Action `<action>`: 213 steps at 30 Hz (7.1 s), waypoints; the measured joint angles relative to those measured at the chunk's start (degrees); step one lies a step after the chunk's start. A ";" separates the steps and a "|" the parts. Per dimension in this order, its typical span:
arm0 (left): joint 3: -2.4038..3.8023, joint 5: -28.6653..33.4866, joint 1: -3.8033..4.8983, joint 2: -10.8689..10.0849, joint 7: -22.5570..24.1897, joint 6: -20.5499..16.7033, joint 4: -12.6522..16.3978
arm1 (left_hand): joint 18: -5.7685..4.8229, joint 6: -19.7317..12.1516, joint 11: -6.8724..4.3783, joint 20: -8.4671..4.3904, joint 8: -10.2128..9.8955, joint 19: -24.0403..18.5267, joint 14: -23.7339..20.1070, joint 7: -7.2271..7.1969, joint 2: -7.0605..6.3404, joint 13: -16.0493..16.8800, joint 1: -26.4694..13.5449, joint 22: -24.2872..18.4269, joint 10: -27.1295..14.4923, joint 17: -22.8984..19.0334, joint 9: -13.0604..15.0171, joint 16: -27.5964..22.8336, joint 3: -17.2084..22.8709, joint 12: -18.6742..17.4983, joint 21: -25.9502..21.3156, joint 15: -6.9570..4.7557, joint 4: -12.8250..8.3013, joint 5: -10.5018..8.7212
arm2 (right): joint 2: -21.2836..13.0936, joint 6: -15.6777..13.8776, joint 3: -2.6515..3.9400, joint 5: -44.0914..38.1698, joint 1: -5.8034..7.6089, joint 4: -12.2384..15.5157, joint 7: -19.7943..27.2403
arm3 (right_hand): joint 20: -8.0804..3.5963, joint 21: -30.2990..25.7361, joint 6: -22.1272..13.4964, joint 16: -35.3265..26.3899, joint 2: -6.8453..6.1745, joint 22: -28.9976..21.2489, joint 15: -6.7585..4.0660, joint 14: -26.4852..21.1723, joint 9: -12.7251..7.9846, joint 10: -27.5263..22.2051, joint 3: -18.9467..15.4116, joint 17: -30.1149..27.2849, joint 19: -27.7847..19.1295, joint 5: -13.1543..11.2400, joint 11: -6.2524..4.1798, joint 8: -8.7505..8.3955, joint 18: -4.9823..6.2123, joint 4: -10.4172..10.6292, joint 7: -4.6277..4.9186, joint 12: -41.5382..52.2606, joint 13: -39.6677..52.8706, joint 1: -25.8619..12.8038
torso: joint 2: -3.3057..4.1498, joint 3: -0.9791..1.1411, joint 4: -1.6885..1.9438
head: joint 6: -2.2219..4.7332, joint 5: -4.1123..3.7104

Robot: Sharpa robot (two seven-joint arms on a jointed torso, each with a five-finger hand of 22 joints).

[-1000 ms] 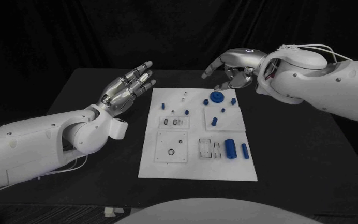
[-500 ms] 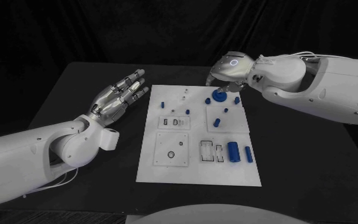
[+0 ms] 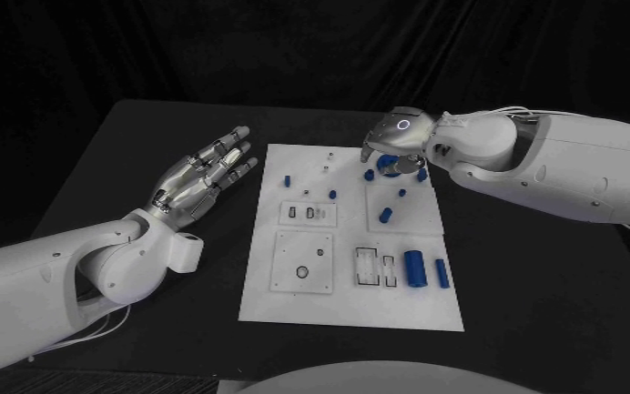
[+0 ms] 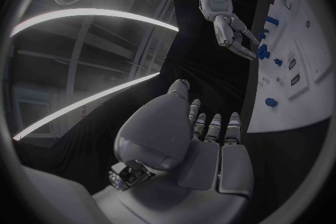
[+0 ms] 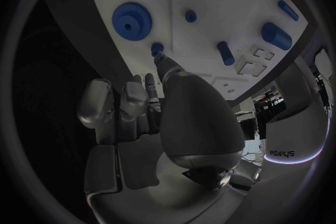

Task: Assemble the parts on the task board

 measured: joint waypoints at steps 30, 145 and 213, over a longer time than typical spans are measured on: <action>0.01 -0.04 0.00 0.49 0.02 2.43 -1.10 | 0.00 0.81 0.88 0.41 0.21 0.00 -0.20 0.81 0.46 -0.02 0.46 -0.01 0.08 -0.02 0.06 0.00 0.80 0.00 0.00 0.61 -0.17 0.22 | 3.13 -5.68 0.01 6.56 -4.27 -8.00 5.19 | 0.72 -0.81 6.32 -0.93 0.63 2.24 0.29 -1.23 3.89 8.04 8.81 -0.52 -0.37 11.26 0.57 1.75 0.01 -3.19 1.35 3.11 0.45 0.63 | -0.66 -0.53 0.21 | -1.07 0.32; 0.00 -7.32 0.00 0.89 0.06 4.59 -3.59 | -0.01 0.60 3.43 0.80 0.82 -0.43 -0.10 1.84 -0.26 0.81 1.11 -0.19 2.63 0.07 0.11 0.64 7.74 1.62 -0.01 0.69 0.16 0.18 | 16.59 -10.77 0.02 18.07 -3.14 -23.29 10.44 | 1.61 -0.42 7.17 -2.04 1.01 6.93 1.50 -0.89 8.04 19.18 11.83 -1.08 1.06 4.77 3.53 0.57 0.02 -5.22 4.09 -4.34 -0.23 2.91 | -0.33 -1.28 1.87 | 0.54 -0.75; -0.01 -7.43 0.00 0.34 0.08 6.45 -4.52 | -0.01 0.18 3.47 0.80 0.82 -0.42 -0.10 2.25 -0.25 0.77 1.11 -0.17 2.26 0.03 0.07 0.65 8.53 1.61 -0.01 0.70 0.00 0.18 | -3.83 -18.34 -0.02 18.20 -1.70 -4.10 1.95 | 0.88 -3.52 -2.56 5.96 3.23 9.43 0.54 2.25 -1.16 30.48 1.02 14.21 0.87 0.10 -0.41 -2.51 0.03 1.86 2.74 69.28 67.21 -10.17 | -0.79 -1.35 1.33 | -0.07 -0.87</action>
